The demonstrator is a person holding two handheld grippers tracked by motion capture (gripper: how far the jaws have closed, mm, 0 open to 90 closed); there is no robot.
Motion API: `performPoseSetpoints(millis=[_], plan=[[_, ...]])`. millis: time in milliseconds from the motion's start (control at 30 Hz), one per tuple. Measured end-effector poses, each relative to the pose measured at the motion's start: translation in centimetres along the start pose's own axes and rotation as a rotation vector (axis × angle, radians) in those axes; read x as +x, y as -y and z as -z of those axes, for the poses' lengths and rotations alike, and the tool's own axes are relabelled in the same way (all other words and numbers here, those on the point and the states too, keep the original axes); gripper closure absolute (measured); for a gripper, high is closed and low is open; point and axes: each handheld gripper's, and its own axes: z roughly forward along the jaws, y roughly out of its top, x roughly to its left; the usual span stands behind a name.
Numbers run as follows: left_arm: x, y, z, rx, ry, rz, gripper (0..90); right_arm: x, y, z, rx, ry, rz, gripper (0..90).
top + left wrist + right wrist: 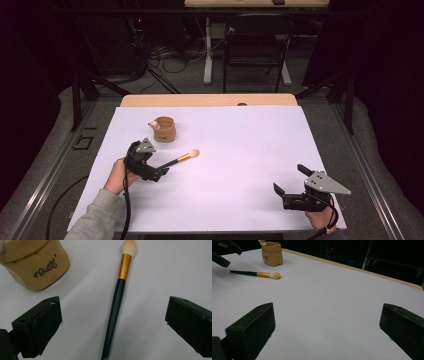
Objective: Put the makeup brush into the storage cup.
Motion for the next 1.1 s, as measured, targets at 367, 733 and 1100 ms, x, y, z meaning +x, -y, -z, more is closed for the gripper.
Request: performPoseSetpoints(millis=[367, 733, 1100], plan=[[0.6, -1.5, -1.0, 0.094, 0.042, -0.023, 0.6, 0.1, 0.0, -0.1, 0.006, -0.008, 0.007, 0.0], [0.7, -3.2, -1.8, 0.198, 0.036, -0.059, 8.5, 0.2, 0.1, -0.2, 0.014, -0.007, 0.012, 0.0], [0.8, -4.5, -2.8, 0.278, 0.043, -0.080, 20.2, 0.2, 0.1, -0.2, 0.020, -0.011, 0.019, 0.0]])
